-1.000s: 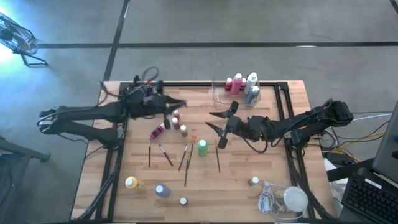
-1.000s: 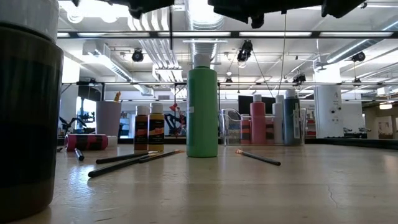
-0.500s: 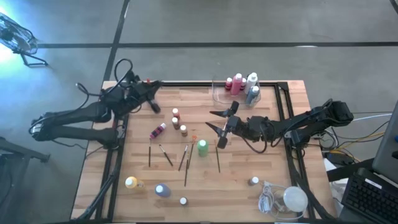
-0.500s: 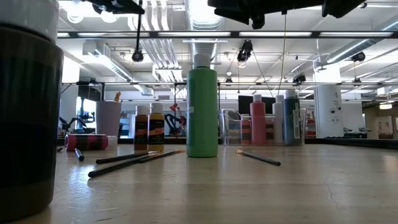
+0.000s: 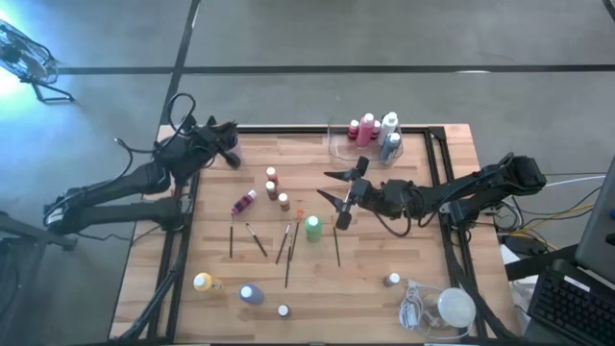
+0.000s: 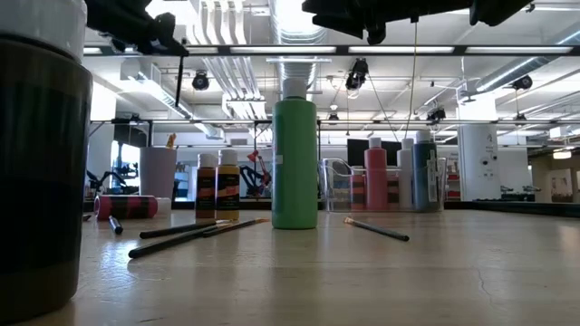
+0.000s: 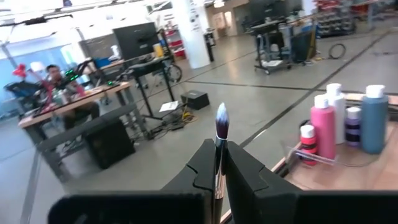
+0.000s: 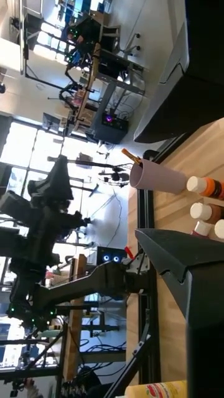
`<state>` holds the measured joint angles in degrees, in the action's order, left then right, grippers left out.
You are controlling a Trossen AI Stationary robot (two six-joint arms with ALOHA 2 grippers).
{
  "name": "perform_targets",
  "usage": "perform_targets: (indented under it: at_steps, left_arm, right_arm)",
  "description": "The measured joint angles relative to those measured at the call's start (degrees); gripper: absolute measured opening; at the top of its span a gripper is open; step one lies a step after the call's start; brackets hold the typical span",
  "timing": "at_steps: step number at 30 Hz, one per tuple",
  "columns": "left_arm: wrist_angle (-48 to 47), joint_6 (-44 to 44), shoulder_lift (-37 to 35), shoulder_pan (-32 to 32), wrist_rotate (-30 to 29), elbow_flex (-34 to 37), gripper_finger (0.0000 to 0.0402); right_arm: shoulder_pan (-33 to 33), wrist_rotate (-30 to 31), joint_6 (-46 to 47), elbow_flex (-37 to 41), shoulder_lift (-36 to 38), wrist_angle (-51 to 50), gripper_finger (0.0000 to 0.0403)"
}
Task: Pick & Place Paint Supplies
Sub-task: Put the silver paint brush into the violet cup
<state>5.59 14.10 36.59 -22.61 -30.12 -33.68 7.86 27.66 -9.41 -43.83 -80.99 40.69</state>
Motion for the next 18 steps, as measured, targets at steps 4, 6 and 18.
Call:
perform_targets:
  at_steps: [4, 6, 18]
  left_arm:
    - [1.5, -1.2, -1.4, -2.8, 0.6, 3.1, 0.0017]
    - [2.1, -1.8, -1.8, -4.2, 0.8, 4.3, 0.0017]
    - [3.0, -7.4, -2.1, -15.7, 11.9, 8.2, 0.0017]
  right_arm:
    - [0.0, 0.0, 0.2, 0.0, 0.0, 0.0, 0.0242]
    - [0.0, 0.0, 0.3, 0.0, 0.0, 0.0, 0.0244]
    - [-0.6, 0.2, 0.9, 0.0, 0.0, -1.2, 0.0225]
